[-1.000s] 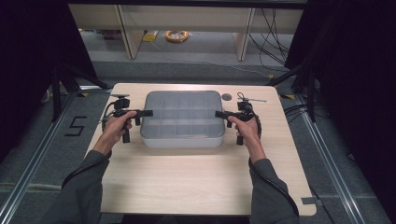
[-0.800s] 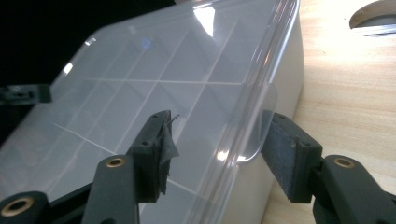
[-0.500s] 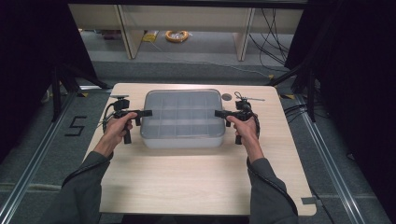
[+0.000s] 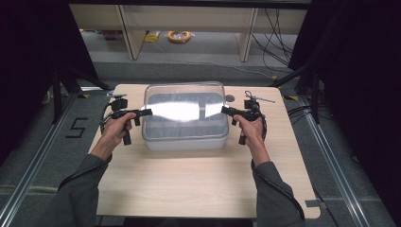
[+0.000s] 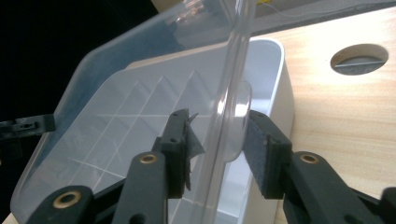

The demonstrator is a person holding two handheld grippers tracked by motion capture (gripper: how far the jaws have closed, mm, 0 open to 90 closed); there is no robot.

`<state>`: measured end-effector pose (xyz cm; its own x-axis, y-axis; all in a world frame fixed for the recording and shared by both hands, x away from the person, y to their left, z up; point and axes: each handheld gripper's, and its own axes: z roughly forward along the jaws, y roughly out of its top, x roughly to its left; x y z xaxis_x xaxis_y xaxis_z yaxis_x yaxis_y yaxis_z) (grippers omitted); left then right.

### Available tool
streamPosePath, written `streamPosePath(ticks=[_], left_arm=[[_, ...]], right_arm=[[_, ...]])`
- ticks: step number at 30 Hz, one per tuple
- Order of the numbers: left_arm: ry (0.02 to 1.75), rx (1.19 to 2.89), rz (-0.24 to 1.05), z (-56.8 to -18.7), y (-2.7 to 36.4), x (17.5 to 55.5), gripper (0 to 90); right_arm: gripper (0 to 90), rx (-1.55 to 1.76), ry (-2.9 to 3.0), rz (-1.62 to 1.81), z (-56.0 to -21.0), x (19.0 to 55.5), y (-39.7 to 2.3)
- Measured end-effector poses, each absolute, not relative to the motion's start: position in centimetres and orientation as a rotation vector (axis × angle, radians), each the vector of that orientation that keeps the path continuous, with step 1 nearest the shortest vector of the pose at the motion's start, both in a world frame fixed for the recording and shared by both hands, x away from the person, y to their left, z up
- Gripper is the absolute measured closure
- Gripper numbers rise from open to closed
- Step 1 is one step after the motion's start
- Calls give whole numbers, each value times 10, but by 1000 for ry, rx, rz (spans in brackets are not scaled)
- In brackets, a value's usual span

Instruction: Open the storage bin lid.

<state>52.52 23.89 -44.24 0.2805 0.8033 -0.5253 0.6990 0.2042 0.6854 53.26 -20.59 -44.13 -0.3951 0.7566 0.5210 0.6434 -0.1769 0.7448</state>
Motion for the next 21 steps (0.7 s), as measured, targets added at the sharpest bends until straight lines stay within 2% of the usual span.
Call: streamPosePath(ticks=[6, 21], left_arm=[[1426, 1498, 150, -429, 239, 518, 564], [1373, 1515, 212, -406, 236, 500, 579]], right_arm=[[683, 1640, 1914, 1676, -434, 526, -210], [725, 1599, 1891, 1706, -405, 503, -213]])
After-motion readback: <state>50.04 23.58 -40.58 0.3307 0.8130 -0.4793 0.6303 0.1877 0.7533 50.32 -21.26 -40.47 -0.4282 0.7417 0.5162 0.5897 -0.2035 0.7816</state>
